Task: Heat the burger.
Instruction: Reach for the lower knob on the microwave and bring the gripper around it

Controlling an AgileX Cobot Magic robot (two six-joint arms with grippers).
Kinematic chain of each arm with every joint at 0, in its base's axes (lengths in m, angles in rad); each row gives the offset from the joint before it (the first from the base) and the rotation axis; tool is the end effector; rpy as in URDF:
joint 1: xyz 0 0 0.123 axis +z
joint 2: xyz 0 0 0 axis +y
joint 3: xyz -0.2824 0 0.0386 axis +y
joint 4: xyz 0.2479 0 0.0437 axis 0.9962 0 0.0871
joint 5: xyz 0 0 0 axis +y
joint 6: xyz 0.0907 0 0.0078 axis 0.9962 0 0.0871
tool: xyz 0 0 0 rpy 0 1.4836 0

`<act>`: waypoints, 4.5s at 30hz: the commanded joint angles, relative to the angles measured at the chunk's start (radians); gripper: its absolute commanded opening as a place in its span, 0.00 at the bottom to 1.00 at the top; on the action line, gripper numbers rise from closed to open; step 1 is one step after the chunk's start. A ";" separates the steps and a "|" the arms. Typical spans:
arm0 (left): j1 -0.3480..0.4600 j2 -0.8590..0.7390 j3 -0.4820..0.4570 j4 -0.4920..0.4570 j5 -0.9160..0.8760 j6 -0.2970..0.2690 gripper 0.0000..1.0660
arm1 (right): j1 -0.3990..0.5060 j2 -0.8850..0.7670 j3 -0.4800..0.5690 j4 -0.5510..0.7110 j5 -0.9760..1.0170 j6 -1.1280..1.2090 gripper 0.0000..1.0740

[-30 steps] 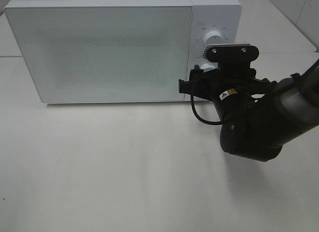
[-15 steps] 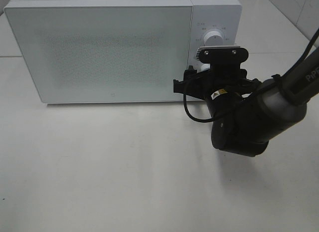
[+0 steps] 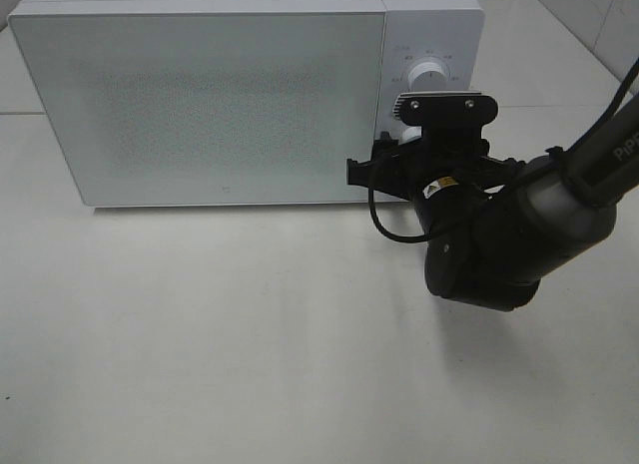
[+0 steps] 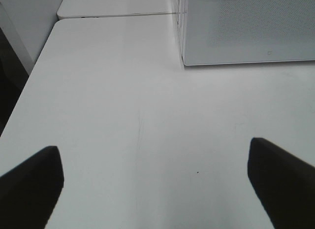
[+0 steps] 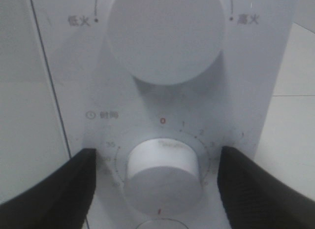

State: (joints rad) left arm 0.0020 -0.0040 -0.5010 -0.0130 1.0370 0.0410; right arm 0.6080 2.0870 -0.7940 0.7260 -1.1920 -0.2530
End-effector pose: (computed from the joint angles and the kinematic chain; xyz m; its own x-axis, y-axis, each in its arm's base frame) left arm -0.0046 -0.0010 0.2794 -0.4297 0.0335 -0.9023 0.0229 0.9994 0.0262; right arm 0.3227 0.1562 0.1141 -0.0980 -0.0067 -0.9952 0.0592 0.9982 -0.0125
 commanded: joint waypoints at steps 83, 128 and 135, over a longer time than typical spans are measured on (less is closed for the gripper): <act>0.003 -0.024 0.004 -0.006 -0.009 -0.004 0.88 | 0.009 0.000 -0.007 -0.090 -0.171 1.677 0.05; 0.003 -0.024 0.004 -0.006 -0.009 -0.004 0.88 | 0.009 -0.018 0.020 -0.106 -0.134 1.583 0.67; 0.003 -0.024 0.004 -0.005 -0.009 -0.004 0.88 | 0.009 -0.067 0.075 -0.133 -0.064 1.530 0.67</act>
State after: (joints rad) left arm 0.0020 -0.0040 -0.5010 -0.0130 1.0370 0.0410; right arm 0.6200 2.0440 -0.7330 0.6240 -1.2110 1.3080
